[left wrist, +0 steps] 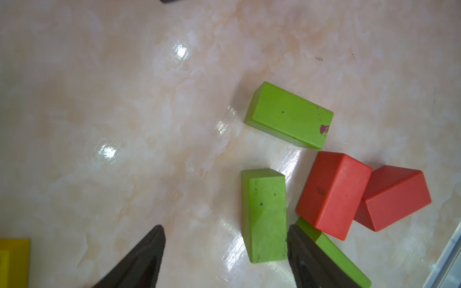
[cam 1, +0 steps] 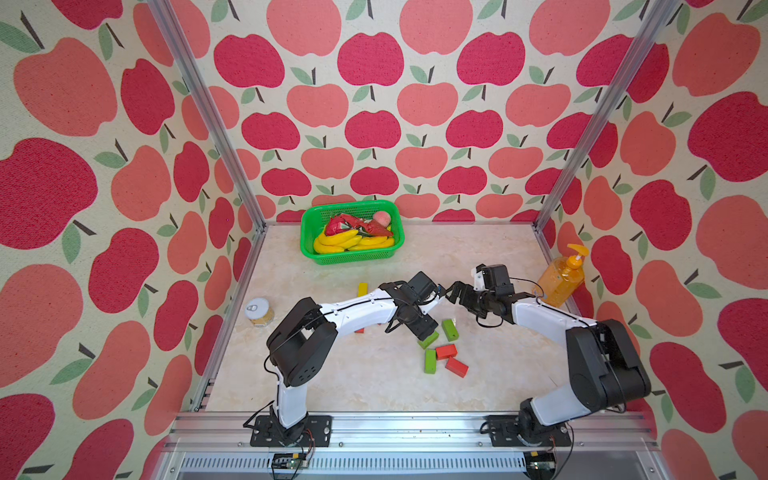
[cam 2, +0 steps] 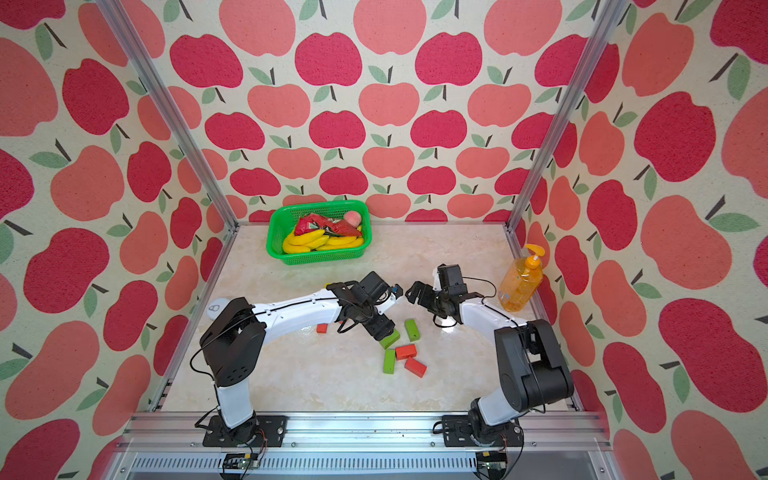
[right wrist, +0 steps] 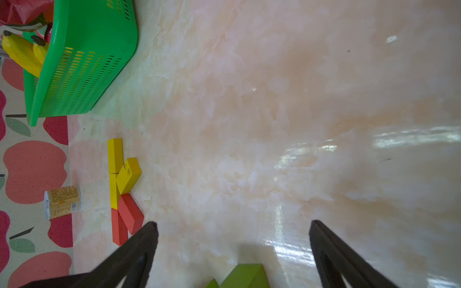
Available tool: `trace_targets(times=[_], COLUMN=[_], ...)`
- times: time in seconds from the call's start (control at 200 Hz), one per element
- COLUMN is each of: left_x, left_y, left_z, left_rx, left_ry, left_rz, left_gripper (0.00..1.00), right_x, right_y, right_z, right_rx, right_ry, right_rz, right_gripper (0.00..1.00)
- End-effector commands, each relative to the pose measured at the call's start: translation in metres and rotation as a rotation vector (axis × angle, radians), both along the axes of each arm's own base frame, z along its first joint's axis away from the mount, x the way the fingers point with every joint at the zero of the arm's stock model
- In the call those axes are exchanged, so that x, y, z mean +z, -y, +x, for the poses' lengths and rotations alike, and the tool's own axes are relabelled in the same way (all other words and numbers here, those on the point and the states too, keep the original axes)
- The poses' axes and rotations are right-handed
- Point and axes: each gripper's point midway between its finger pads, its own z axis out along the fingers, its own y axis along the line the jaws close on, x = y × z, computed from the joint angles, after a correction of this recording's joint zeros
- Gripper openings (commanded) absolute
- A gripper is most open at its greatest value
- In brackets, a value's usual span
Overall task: Assemble the letter k with building blocks
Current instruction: Pick up the building block from the center of the board.
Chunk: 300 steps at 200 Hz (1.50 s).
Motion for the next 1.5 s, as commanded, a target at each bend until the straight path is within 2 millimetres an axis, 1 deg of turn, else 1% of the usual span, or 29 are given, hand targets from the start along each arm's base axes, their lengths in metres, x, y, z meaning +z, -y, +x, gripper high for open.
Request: trace_targets(times=[0.0, 0.115, 0.285, 0.335, 0.46, 0.545, 0.635, 0.72, 0.765, 0.88, 0.94, 1.02, 1.08, 1.226, 1.351, 1.411, 1.496], left_x=[0.005, 0.003, 0.001, 0.001, -0.004, -0.012, -0.022, -0.024, -0.026, -0.027, -0.030, -0.026, -0.025, -0.027, -0.019, -0.014, -0.012], left_y=[0.005, 0.000, 0.001, 0.001, 0.000, 0.004, 0.005, 0.012, 0.012, 0.016, 0.014, 0.015, 0.016, 0.013, 0.013, 0.014, 0.015], left_z=[0.005, 0.012, 0.008, 0.008, 0.010, 0.006, 0.002, -0.005, -0.007, -0.015, -0.018, -0.025, -0.029, -0.036, -0.042, -0.043, -0.046], left_rx=[0.020, 0.052, 0.060, 0.064, 0.071, 0.067, 0.076, 0.059, 0.064, 0.066, 0.075, 0.068, 0.054, 0.051, 0.053, 0.044, 0.038], left_ry=[0.023, 0.047, 0.029, 0.029, 0.035, 0.003, -0.012, -0.015, -0.010, -0.028, -0.022, -0.008, 0.011, 0.006, 0.019, 0.040, 0.033], left_rz=[0.025, 0.050, 0.059, 0.058, 0.065, 0.071, 0.100, 0.099, 0.109, 0.106, 0.131, 0.143, 0.154, 0.177, 0.177, 0.171, 0.157], left_gripper=[0.78, 0.77, 0.75, 0.75, 0.74, 0.72, 0.71, 0.71, 0.71, 0.69, 0.69, 0.68, 0.68, 0.67, 0.67, 0.67, 0.67], right_x=[0.012, 0.014, 0.017, 0.014, 0.020, 0.022, 0.023, 0.022, 0.024, 0.022, 0.022, 0.017, 0.016, 0.013, 0.008, 0.008, 0.006], right_y=[0.003, 0.001, -0.003, -0.001, -0.004, -0.003, -0.002, -0.002, -0.004, 0.001, 0.000, 0.002, -0.002, -0.002, 0.000, -0.003, -0.002], right_z=[0.007, 0.006, 0.006, 0.006, 0.004, 0.005, 0.005, 0.005, 0.005, 0.006, 0.006, 0.007, 0.007, 0.008, 0.009, 0.008, 0.008], right_rx=[-0.038, -0.032, -0.021, -0.029, -0.014, -0.019, -0.018, -0.019, -0.011, -0.029, -0.024, -0.033, -0.019, -0.023, -0.029, -0.018, -0.022], right_ry=[0.059, 0.069, 0.080, 0.072, 0.075, 0.083, 0.088, 0.079, 0.082, 0.083, 0.084, 0.072, 0.059, 0.050, 0.042, 0.033, 0.032], right_rz=[0.019, 0.034, 0.064, 0.054, 0.074, 0.068, 0.060, 0.058, 0.064, 0.042, 0.043, 0.032, 0.045, 0.043, 0.032, 0.039, 0.037], right_gripper=[0.98, 0.98, 0.98, 0.98, 0.98, 0.98, 0.99, 0.98, 0.98, 0.99, 0.99, 0.99, 0.99, 0.98, 0.99, 0.98, 0.98])
